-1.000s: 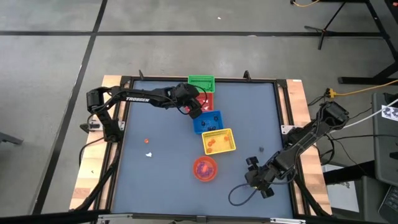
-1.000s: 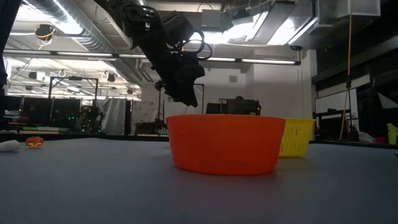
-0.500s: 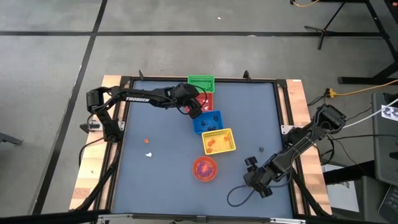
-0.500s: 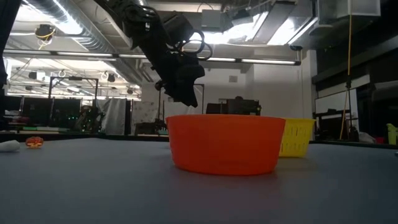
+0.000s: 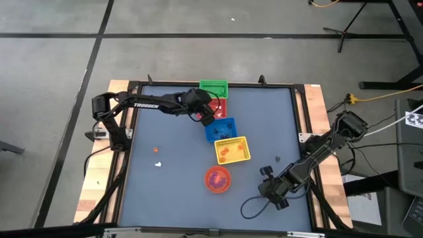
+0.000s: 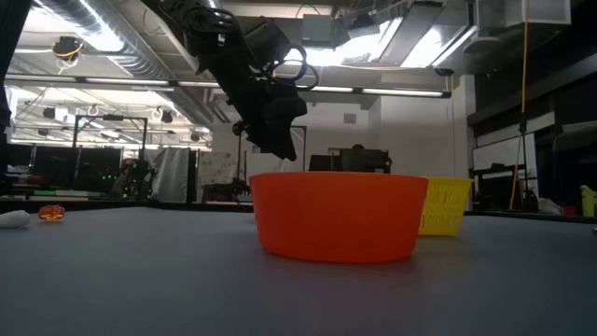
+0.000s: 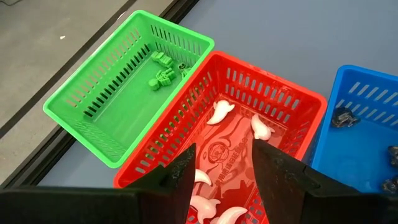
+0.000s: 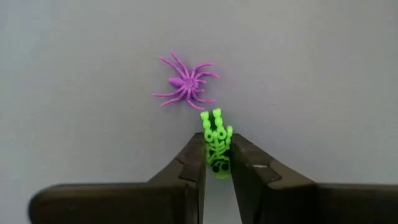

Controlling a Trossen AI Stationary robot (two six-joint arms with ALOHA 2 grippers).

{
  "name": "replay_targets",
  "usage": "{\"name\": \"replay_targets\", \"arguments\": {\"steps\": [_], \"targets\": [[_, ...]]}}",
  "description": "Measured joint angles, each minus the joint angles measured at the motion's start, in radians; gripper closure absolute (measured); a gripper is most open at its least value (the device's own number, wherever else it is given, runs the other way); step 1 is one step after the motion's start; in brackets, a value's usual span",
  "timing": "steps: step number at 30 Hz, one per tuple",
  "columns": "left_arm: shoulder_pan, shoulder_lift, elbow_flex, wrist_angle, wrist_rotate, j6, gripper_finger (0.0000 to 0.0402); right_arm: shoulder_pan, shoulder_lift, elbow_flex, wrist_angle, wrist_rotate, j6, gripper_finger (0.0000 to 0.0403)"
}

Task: Sort Halloween decoration
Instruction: Put the green skeleton toy into the green bin

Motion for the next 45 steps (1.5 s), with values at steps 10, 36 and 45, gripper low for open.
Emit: {"name": "replay_targets", "arguments": {"steps": [10,36,45], "targets": [[0.0,-0.001,0.0,0.012,0.001,0.007,0.026,0.0,0.005,0.089,-0.104,0.013,-0.001,0.0346],[-0.244,-0.484,0.001,-0.425,0.077,-0.04,0.0261,-0.41,0.001,0.5,-0.343,0.475,-0.606,0.0346],[-0.427,-0.546,0.001,-0.566,0.103,-0.178,0.0261,-0.758,0.001,0.5,-0.183,0.413,-0.857,0.0346]]}}
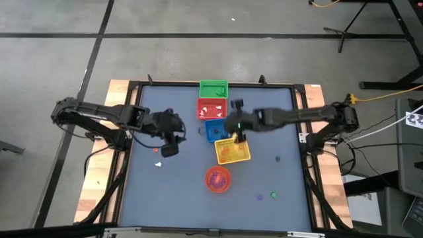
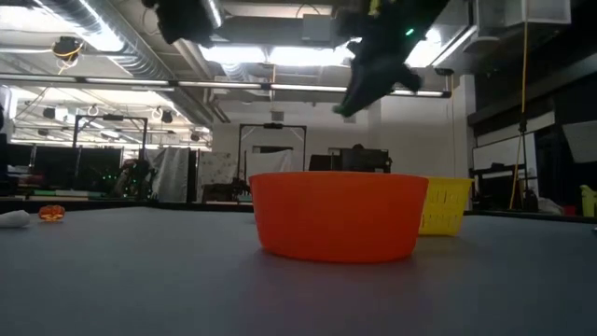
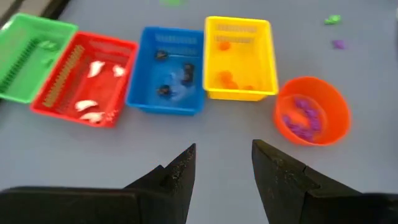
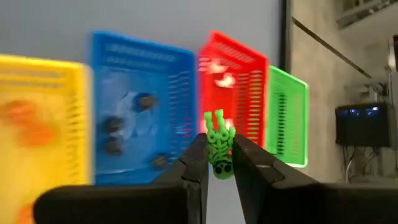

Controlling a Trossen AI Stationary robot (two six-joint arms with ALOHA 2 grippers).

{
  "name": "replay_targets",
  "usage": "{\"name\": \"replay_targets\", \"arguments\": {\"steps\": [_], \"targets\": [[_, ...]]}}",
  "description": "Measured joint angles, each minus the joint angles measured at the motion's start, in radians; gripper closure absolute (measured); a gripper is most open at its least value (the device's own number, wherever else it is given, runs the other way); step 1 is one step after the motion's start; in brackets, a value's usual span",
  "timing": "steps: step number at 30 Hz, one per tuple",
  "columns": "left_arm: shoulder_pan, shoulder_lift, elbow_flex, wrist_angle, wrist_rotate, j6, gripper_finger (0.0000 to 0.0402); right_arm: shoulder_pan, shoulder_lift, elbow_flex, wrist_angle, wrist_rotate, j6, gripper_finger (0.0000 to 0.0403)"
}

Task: Sort Halloween decoration
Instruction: Put the green skeleton toy into the green bin, then put the white ghost toy into the red bin

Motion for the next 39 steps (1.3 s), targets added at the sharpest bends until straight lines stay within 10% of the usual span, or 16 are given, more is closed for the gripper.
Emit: {"name": "replay_targets", "arguments": {"steps": [15,27,39], "targets": [[-0.129,0.0,0.0,0.012,-0.089,-0.084,0.026,-0.459,0.15,0.0,0.459,-0.436,-0.139,0.0346],[-0.152,0.0,0.0,-0.11,-0.085,-0.248,0.026,-0.511,0.289,0.0,0.505,-0.416,-0.138,0.034],[-0.298,0.001,-0.111,-0.242,-0.083,-0.475,0.026,-0.511,0.305,0.0,0.506,-0.409,-0.138,0.0242]]}}
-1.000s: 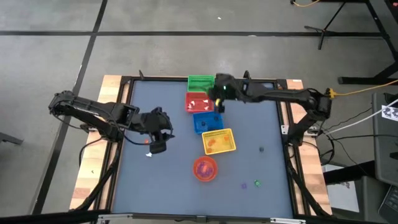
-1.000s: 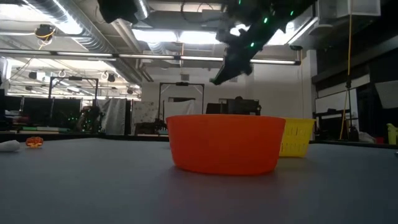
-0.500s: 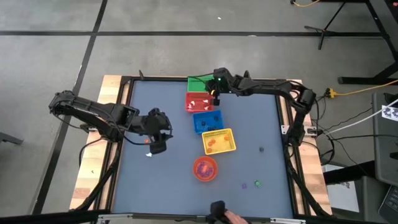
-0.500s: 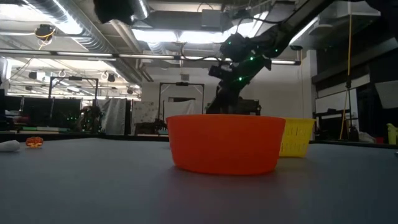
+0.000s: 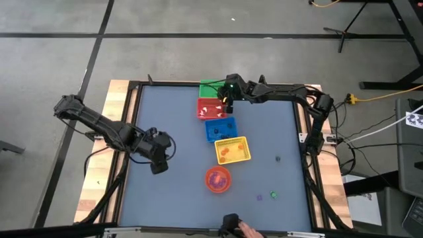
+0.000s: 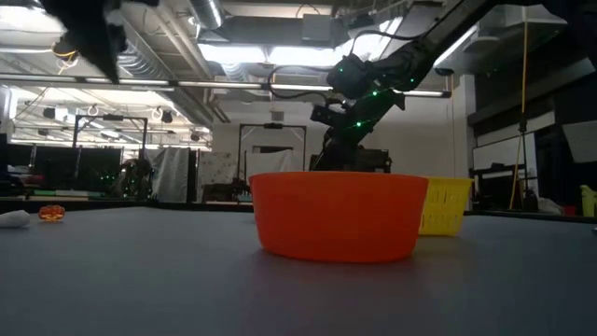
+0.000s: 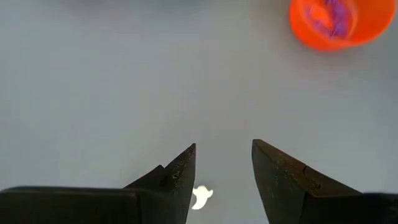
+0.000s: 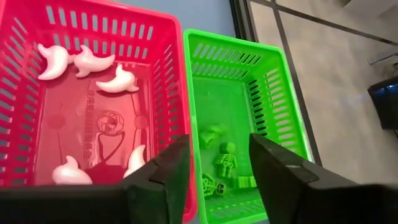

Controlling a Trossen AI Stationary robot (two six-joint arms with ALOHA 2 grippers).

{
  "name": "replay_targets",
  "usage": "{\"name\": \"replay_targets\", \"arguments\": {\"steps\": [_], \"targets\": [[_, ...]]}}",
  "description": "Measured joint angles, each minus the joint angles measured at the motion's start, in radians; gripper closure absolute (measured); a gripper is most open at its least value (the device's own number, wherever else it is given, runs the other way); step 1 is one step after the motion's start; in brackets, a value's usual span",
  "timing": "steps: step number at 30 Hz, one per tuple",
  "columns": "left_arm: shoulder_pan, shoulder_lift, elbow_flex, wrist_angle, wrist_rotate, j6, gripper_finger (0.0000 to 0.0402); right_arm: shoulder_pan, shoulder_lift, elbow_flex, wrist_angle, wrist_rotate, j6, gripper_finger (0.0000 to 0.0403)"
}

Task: Sort Halloween decoration
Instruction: Put the white ghost toy into the red bin

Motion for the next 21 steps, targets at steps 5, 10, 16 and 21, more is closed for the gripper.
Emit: {"name": "replay_targets", "arguments": {"steps": [5,10,16,21], "targets": [[-0.044,0.0,-0.101,0.016,0.0,-0.061,0.026,0.0,0.0,0.0,0.0,0.0,0.0,0.0223],[-0.075,0.0,-0.196,0.024,0.004,-0.081,0.026,0.0,0.0,0.0,-0.003,0.0,0.0,0.0221],[-0.101,0.0,-0.308,0.099,0.037,-0.077,0.026,0.001,0.0,0.0,-0.006,0.0,0.0,0.0221],[-0.113,0.0,-0.397,0.231,0.102,-0.077,0.026,0.001,0.0,0.0,-0.006,0.0,0.0,0.0221]]}}
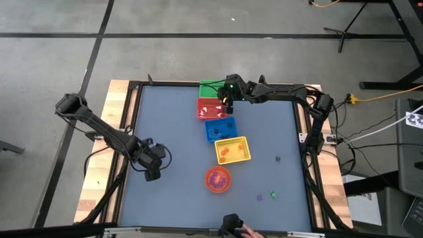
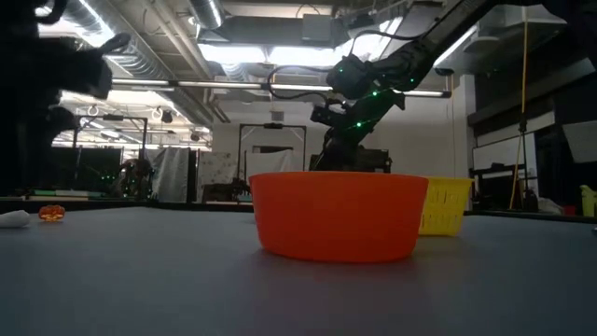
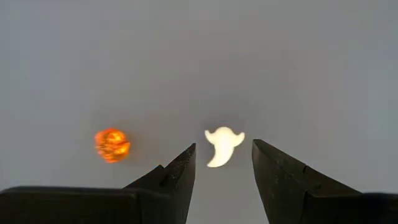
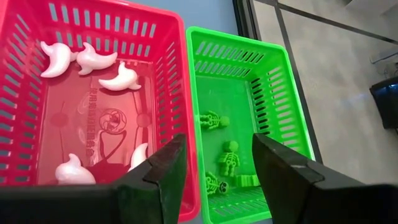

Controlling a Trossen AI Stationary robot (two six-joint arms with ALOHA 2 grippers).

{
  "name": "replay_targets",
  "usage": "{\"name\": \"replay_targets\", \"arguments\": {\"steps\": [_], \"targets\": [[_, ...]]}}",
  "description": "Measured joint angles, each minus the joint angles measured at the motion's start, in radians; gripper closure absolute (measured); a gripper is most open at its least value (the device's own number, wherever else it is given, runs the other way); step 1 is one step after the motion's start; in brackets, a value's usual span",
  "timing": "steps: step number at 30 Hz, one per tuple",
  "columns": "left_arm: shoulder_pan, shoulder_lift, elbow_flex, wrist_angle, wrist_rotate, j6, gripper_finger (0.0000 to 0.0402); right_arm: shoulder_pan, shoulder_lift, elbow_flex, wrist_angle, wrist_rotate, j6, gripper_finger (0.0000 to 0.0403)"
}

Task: Sort Halloween decoration
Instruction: Put the white ghost toy into the red bin

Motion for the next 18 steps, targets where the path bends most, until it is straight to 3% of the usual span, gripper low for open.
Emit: {"name": "replay_targets", "arguments": {"steps": [18], "targets": [[0.0,0.0,-0.14,0.185,0.019,0.002,0.026,0.0,0.0,0.0,-0.001,0.0,0.0,0.0221]]}}
